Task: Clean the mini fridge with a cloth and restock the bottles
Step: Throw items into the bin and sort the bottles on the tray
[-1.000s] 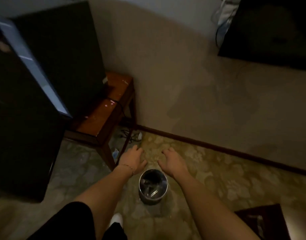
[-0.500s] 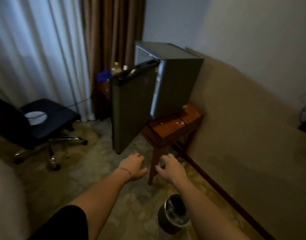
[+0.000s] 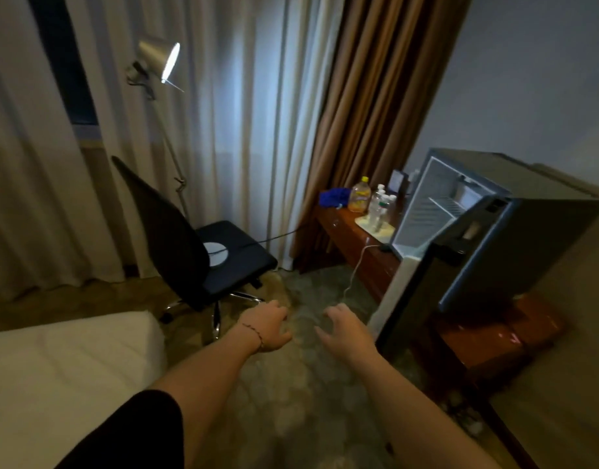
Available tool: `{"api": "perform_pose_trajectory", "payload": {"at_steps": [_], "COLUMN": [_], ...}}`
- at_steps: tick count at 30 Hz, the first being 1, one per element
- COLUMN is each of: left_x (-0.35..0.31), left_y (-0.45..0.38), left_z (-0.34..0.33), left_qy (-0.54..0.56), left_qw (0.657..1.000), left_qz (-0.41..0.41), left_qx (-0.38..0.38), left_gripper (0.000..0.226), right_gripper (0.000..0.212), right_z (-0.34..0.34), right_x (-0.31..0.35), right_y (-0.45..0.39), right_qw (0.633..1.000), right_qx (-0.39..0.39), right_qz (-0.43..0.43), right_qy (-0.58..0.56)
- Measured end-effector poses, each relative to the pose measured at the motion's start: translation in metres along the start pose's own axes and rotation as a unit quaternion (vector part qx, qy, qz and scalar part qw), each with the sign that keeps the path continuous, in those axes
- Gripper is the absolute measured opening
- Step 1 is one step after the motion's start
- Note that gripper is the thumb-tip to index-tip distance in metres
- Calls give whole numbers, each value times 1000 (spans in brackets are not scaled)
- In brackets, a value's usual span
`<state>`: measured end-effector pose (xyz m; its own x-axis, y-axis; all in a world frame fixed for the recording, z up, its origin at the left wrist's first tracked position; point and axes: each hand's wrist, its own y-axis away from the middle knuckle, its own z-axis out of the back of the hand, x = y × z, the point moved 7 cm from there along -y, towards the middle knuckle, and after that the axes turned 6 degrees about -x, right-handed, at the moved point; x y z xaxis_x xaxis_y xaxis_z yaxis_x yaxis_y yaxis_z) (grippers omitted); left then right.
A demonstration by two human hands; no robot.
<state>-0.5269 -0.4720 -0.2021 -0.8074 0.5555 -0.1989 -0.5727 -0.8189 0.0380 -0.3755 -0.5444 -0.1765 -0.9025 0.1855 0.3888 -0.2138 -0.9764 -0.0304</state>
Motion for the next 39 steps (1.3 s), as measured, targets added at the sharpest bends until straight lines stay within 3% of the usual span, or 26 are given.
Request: {"api": "perform_pose_trajectory", "payload": {"at_steps": [11, 22, 29, 39], "left_x": [85, 124, 118, 68], "left_y": [-136, -357, -494, -692], "left_z": [32, 33, 40, 36], "left_qy": [40, 71, 88, 54], "left_qw": [999, 997, 995, 981], "left_qz": [5, 4, -45, -173], "left_qx": [-13, -4, -2, 65], "left_gripper": [38, 35, 41, 49], "right_gripper": [46, 45, 43, 43], "right_z": [-19, -16, 18, 61], "right_x": [27, -52, -115, -197], "right_y": [-170, -379, -479, -594], "right_qw": [1000, 995, 986, 954], "right_qx": [7, 0, -32, -78], "right_qz": [-29, -92, -163, -287], "right_qy": [4, 23, 29, 41]}}
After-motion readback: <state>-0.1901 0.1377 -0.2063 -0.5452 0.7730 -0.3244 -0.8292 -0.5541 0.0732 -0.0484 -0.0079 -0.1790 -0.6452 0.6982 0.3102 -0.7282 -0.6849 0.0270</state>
